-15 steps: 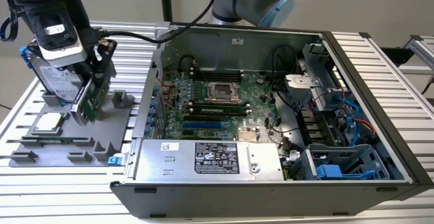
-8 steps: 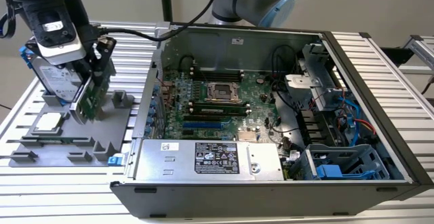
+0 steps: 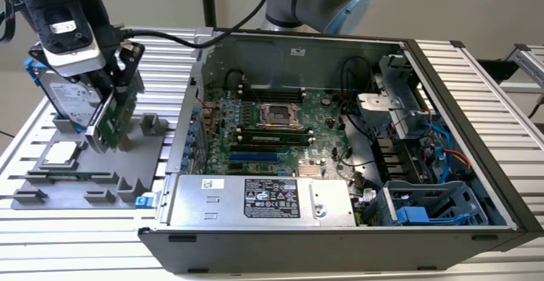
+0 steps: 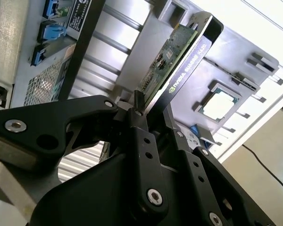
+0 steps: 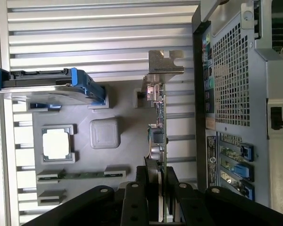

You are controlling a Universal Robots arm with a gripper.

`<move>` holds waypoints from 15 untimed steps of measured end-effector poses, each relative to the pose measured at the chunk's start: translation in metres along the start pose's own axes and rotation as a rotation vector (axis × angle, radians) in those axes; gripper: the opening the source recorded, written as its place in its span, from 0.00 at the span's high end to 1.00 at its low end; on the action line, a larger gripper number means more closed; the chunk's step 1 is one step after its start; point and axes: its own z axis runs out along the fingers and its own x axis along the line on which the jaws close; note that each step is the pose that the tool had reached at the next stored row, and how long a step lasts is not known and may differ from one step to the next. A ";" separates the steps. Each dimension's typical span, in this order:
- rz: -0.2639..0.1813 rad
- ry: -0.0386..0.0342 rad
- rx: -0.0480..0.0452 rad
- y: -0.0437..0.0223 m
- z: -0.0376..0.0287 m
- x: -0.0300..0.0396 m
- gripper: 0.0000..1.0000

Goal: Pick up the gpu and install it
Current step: 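Pick up the gpu and move the gpu toward the slot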

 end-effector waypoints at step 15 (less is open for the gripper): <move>0.000 -0.0014 -0.0001 0.0007 -0.0144 0.0002 1.00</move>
